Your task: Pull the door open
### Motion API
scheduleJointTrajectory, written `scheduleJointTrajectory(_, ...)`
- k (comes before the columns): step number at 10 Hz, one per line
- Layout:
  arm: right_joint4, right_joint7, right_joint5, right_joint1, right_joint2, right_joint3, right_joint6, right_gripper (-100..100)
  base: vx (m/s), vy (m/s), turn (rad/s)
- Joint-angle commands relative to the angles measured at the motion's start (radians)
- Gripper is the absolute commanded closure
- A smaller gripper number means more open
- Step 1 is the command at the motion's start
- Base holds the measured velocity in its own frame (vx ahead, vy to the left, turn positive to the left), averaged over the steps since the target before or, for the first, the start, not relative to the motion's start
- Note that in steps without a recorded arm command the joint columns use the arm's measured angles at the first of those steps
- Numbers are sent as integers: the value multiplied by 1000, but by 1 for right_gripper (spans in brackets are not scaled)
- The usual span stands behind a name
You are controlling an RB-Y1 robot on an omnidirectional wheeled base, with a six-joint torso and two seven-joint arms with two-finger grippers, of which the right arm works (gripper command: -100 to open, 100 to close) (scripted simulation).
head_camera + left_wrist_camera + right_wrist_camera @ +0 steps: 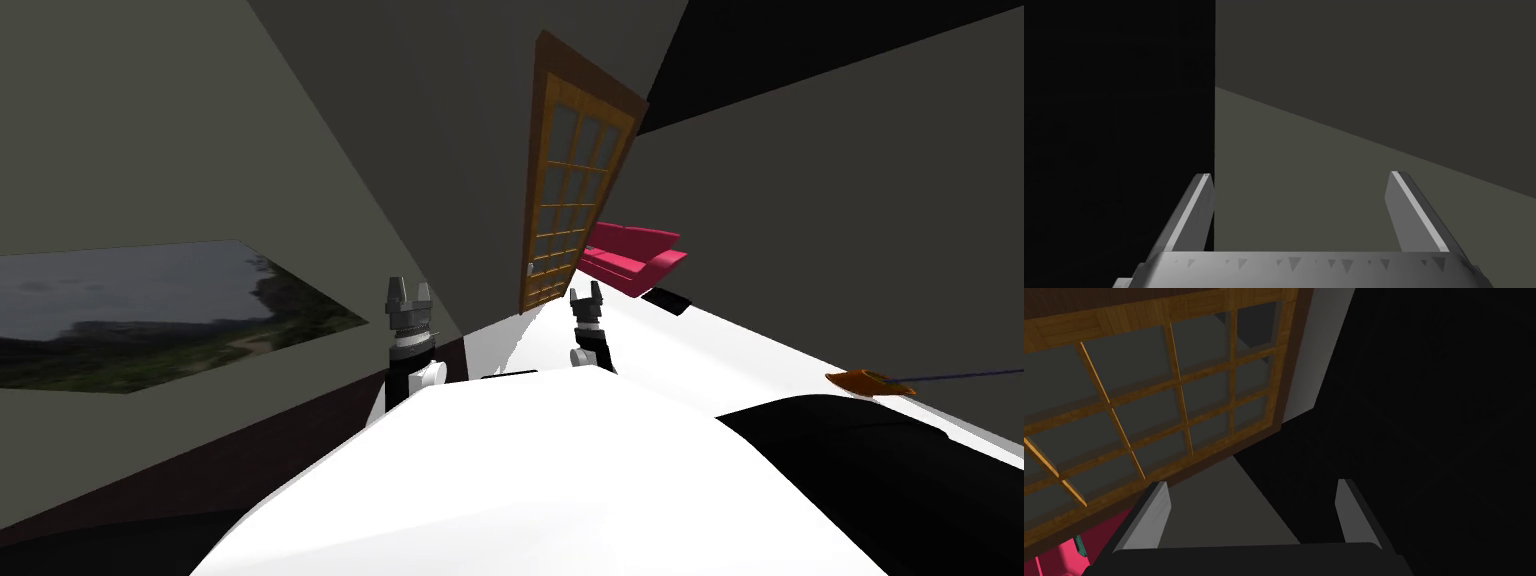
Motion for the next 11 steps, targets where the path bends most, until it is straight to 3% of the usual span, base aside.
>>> scheduleJointTrajectory(1,35,-27,-18,-13,-4,2,-8,-100,73,-67,174)
scheduleJointTrajectory(11,266,-212,-142,-94,-30,10,-62,-100,67,-90,174)
